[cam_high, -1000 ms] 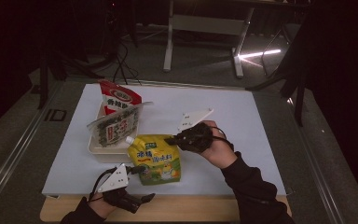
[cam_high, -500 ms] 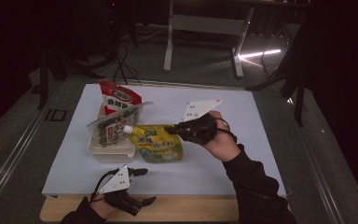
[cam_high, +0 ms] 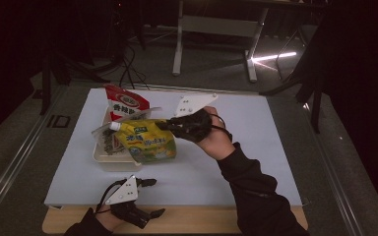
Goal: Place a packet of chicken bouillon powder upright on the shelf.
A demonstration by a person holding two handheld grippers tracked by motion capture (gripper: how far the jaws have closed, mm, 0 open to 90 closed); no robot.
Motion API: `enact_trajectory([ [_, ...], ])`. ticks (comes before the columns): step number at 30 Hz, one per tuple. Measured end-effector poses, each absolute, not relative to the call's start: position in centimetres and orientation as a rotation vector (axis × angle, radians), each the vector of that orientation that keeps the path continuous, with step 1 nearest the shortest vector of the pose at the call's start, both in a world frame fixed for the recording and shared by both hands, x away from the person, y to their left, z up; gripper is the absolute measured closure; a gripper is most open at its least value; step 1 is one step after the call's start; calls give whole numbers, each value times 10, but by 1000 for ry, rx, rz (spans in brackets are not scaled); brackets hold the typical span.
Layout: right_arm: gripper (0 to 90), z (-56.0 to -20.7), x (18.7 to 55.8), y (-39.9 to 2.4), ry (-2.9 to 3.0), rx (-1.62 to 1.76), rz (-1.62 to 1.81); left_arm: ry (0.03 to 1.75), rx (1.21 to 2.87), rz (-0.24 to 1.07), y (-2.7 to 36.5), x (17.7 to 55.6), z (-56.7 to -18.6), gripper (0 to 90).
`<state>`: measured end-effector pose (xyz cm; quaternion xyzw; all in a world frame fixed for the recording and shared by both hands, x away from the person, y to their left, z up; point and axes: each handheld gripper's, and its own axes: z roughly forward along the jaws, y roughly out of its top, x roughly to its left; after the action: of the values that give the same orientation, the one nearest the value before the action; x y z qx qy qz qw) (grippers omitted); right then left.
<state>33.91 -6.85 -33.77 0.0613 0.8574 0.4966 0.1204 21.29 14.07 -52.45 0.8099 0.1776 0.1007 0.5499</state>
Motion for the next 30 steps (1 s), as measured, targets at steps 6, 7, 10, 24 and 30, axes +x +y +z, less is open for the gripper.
enact_trajectory([
  [6,900,-340,343,-52,2458,184,1516,417,1924,237,140,212,-525,93],
  [7,900,-341,344,-50,2457,186,1524,415,1924,238,140,212,-525,93],
  [10,900,-345,346,-41,2458,190,1546,415,1927,238,140,212,-525,93],
  [24,900,-370,348,8,2433,184,1616,419,1924,238,142,212,-525,93],
  [30,900,-382,348,20,2421,234,1676,419,1931,236,142,212,-525,93],
])
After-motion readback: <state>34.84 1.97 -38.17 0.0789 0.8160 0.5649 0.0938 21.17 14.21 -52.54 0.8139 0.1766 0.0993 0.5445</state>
